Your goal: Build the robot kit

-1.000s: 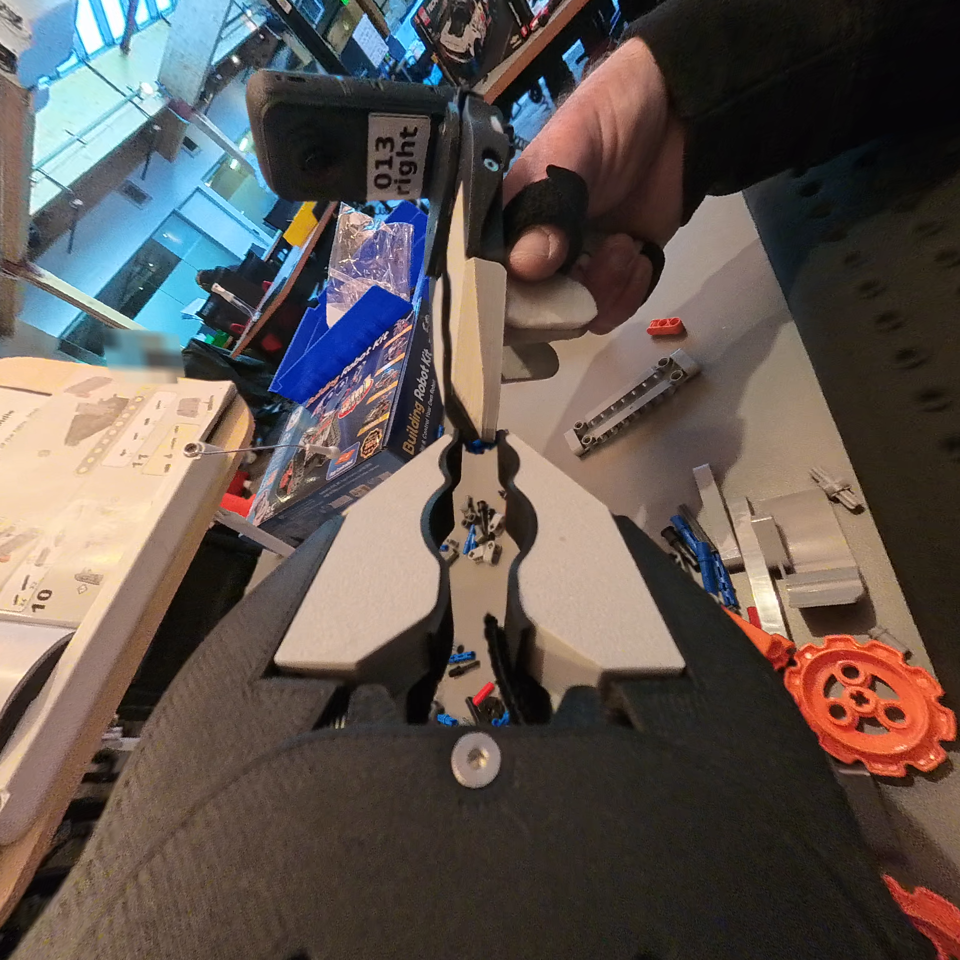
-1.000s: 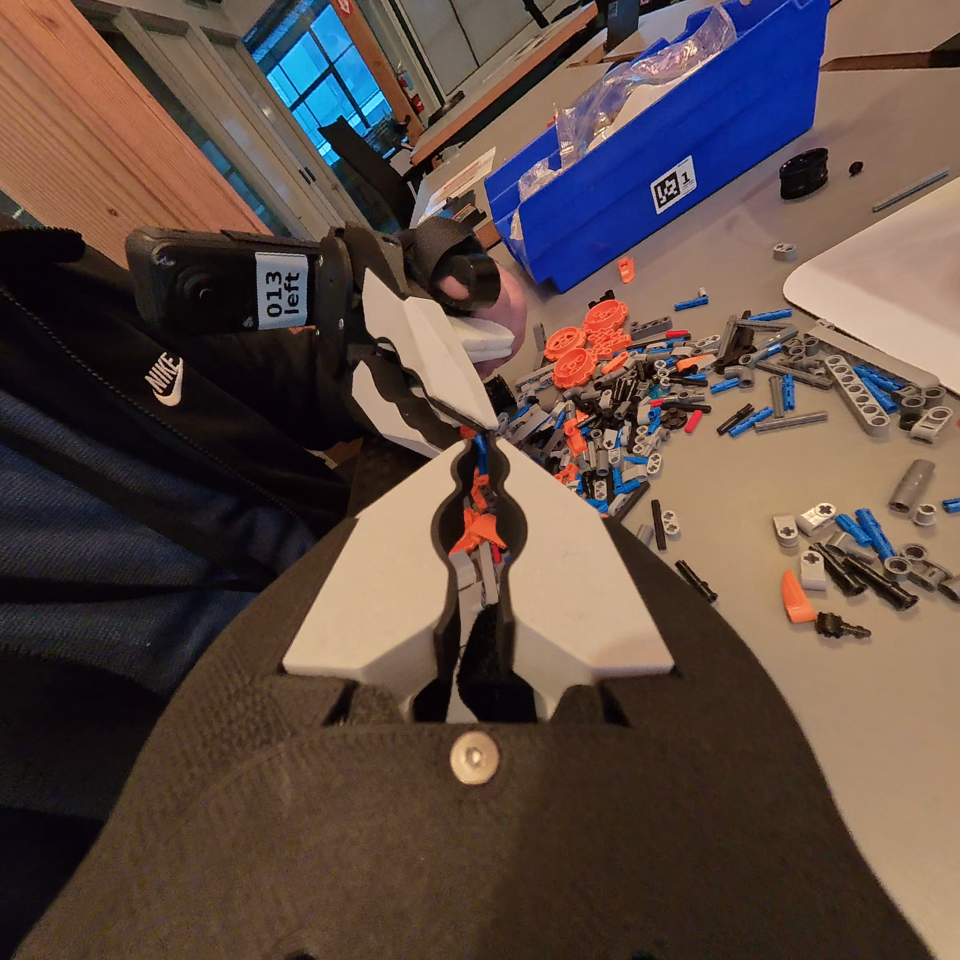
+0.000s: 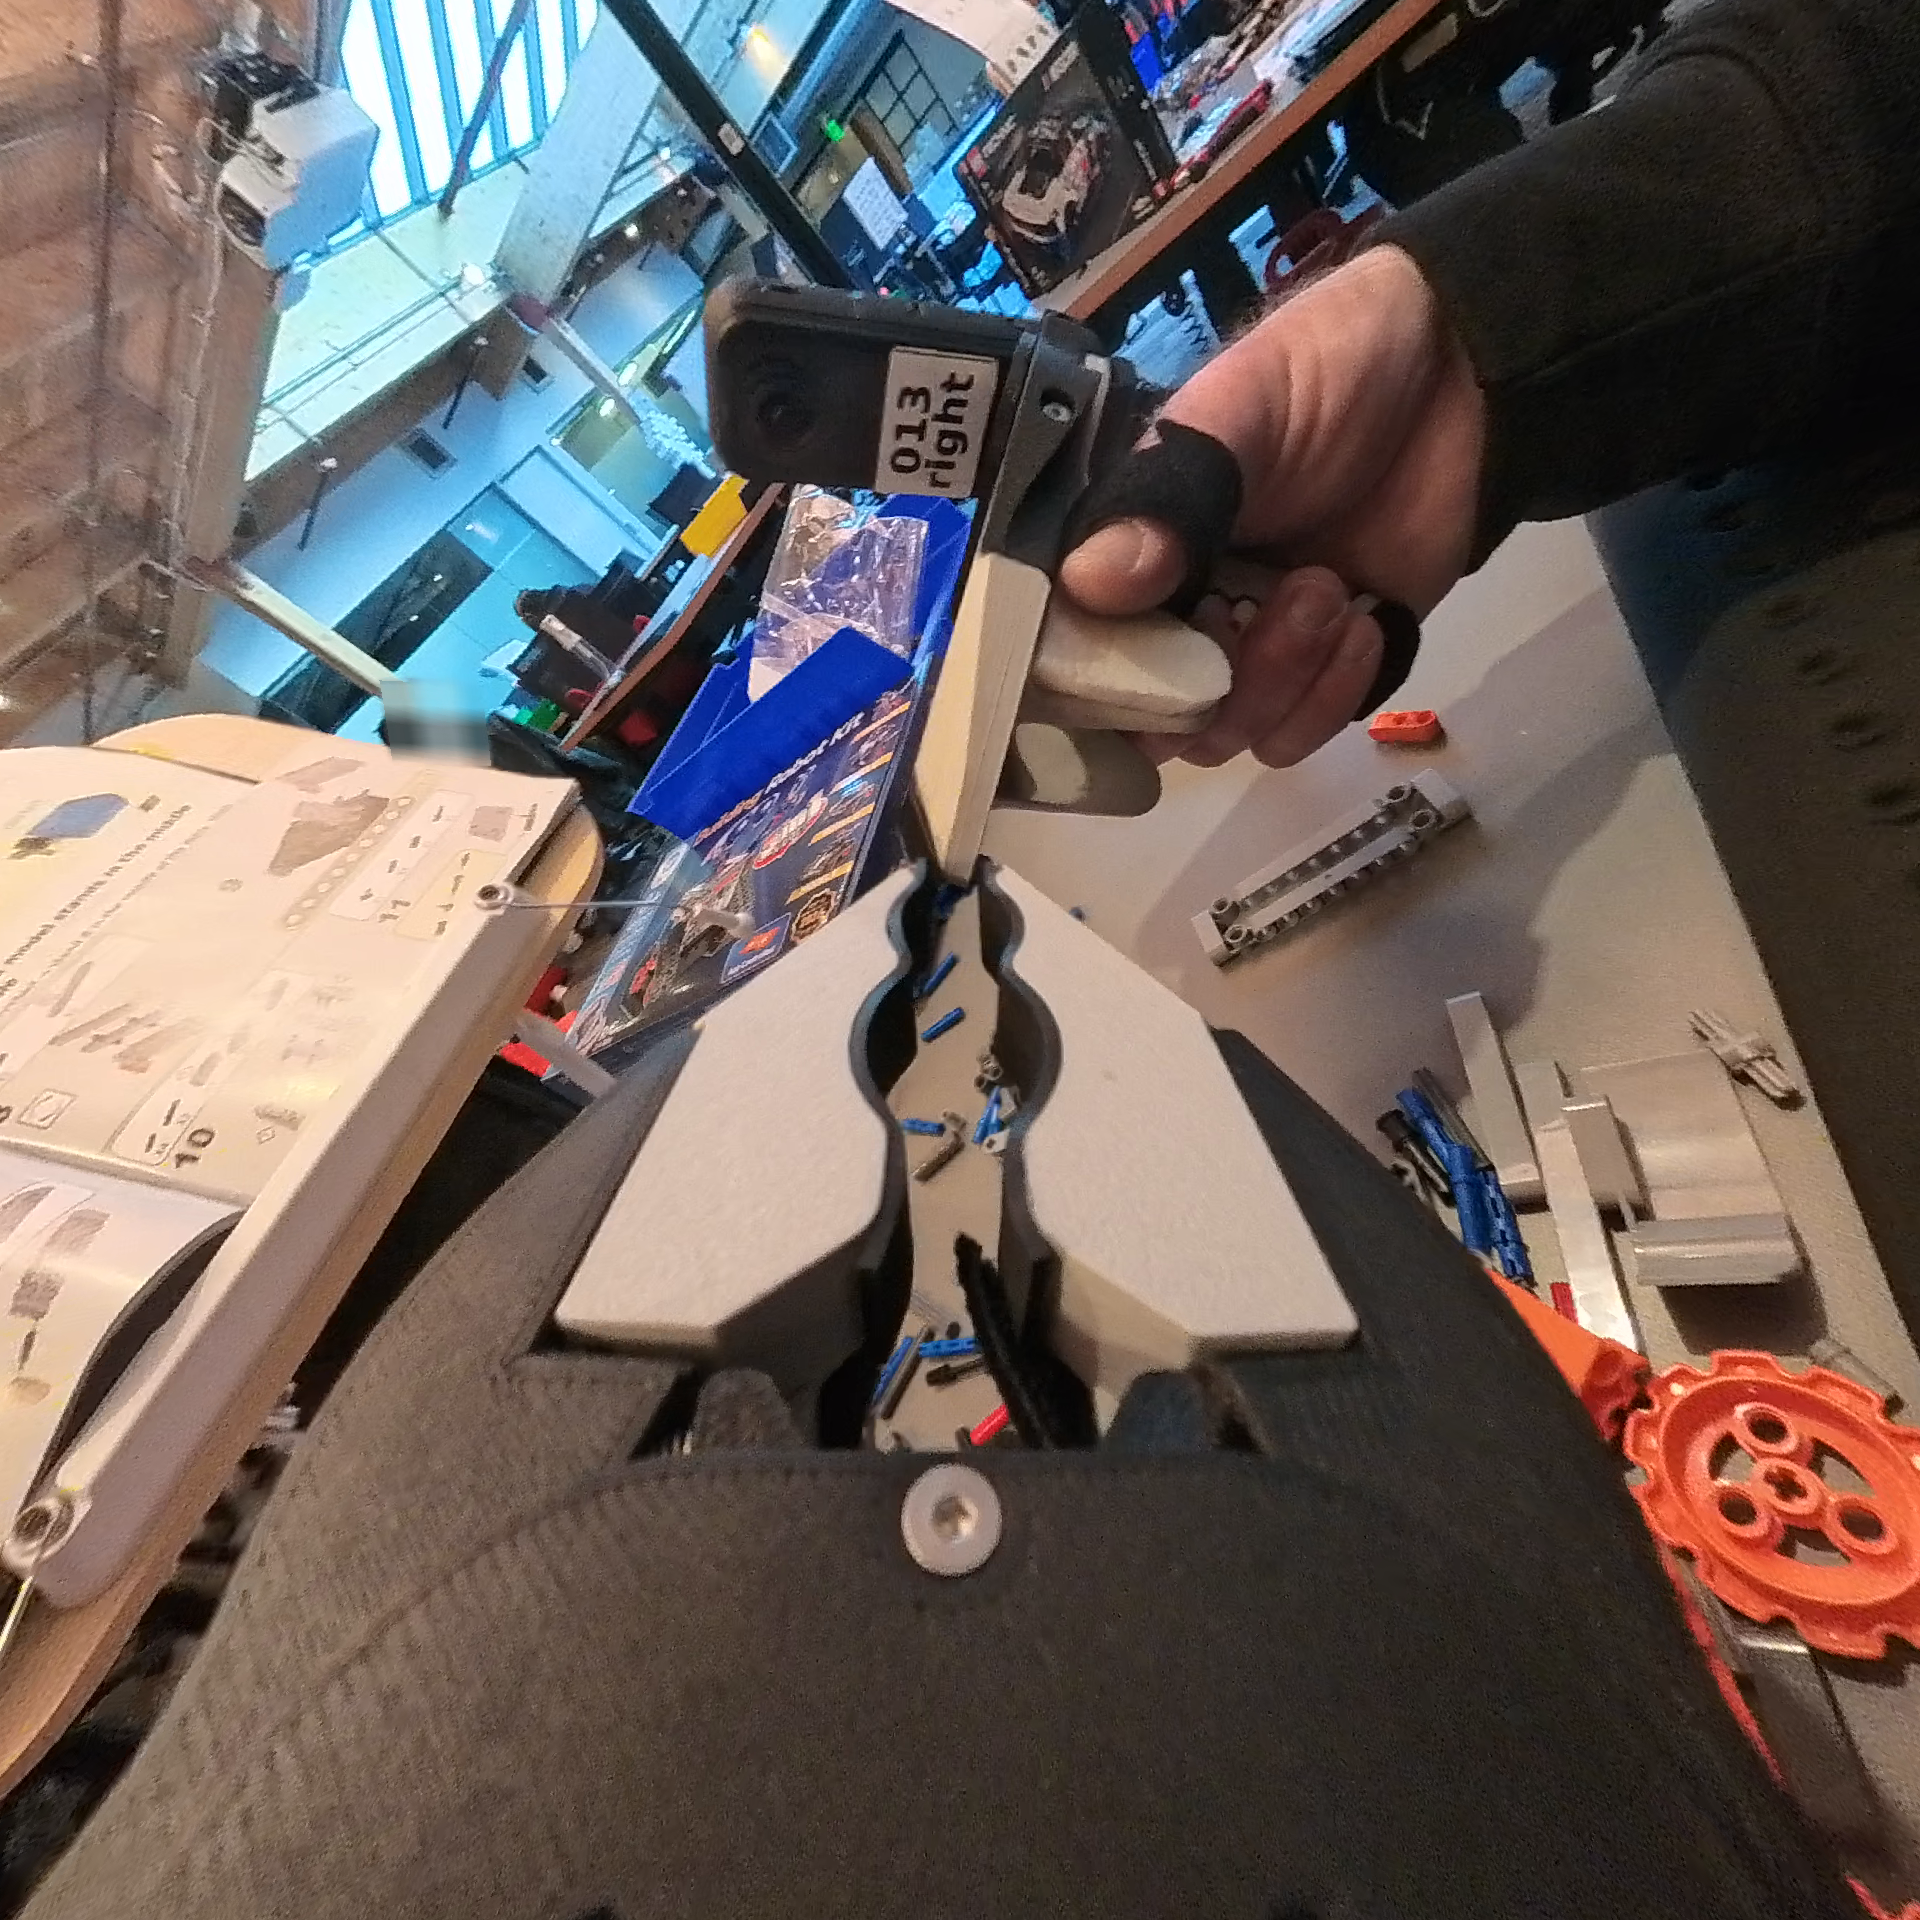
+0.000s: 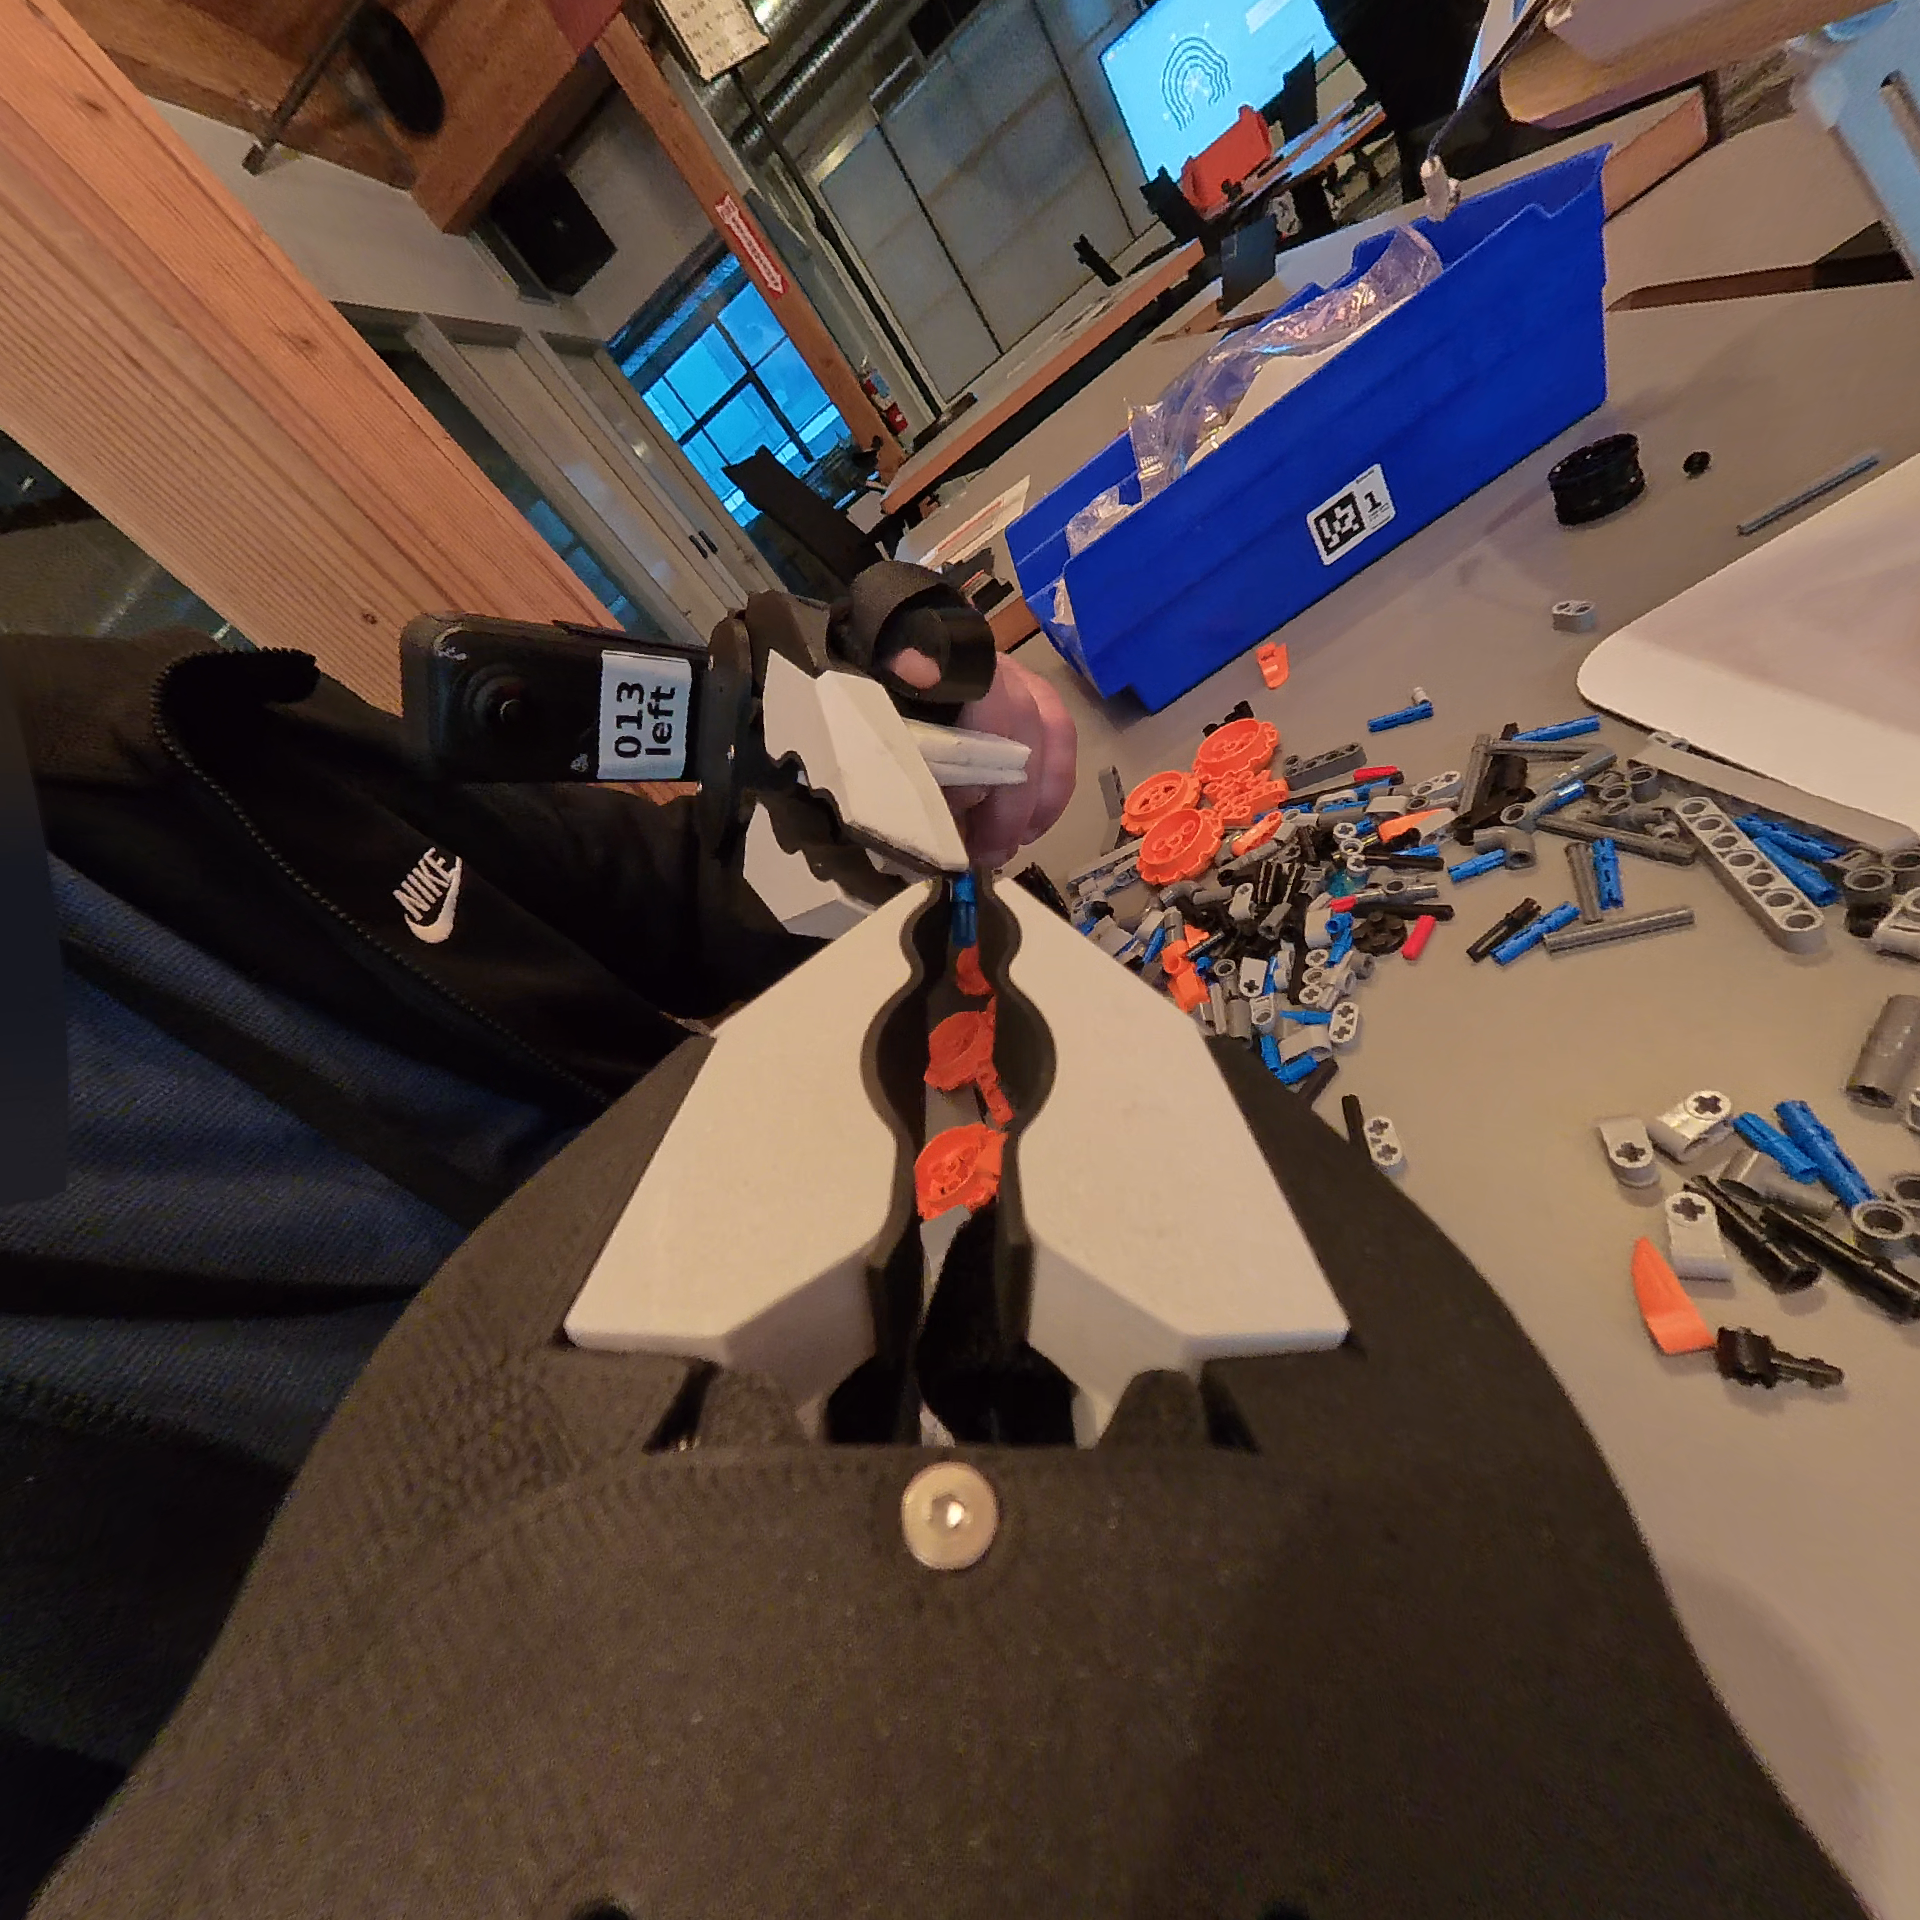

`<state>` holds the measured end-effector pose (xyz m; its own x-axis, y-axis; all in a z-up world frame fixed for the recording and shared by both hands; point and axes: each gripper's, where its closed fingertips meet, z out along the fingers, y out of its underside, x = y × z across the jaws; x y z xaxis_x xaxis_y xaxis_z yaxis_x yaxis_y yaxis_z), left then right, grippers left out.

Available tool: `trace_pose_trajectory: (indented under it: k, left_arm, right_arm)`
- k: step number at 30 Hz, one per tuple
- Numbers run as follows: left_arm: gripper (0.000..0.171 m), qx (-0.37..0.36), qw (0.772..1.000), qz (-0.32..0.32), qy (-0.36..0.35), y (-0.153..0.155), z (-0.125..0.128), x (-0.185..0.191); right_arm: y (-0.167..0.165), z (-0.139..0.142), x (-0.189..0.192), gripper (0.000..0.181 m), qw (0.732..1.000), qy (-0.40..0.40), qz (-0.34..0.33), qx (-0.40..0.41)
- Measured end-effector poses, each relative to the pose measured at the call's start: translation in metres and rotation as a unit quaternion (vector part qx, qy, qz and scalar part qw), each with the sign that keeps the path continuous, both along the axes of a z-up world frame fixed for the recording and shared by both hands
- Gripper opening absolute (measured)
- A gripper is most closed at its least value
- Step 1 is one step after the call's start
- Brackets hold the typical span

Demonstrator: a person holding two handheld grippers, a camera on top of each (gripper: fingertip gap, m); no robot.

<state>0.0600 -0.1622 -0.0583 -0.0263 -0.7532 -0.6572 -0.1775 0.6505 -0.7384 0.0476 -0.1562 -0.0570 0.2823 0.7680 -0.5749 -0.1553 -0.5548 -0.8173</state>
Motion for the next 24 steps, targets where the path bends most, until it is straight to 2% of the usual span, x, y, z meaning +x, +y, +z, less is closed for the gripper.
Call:
trace_pose_trajectory:
  k: [6,16,24]
  left_arm:
    - [0.013,0.016,1.0,-0.009,0.016,-0.004,-0.005,0.001]
    - [0.008,0.036,0.999,0.001,0.014,-0.004,-0.004,0.0]
    - [0.003,0.031,0.999,0.031,-0.015,0.002,0.009,0.0]
  right_arm:
    - [-0.009,-0.006,-0.005,0.003,0.999,-0.015,0.034,-0.009]
    - [-0.009,-0.003,-0.004,0.003,0.999,0.01,0.038,-0.014]
    - [-0.001,0.011,-0.002,0.004,0.999,0.035,-0.008,-0.002]
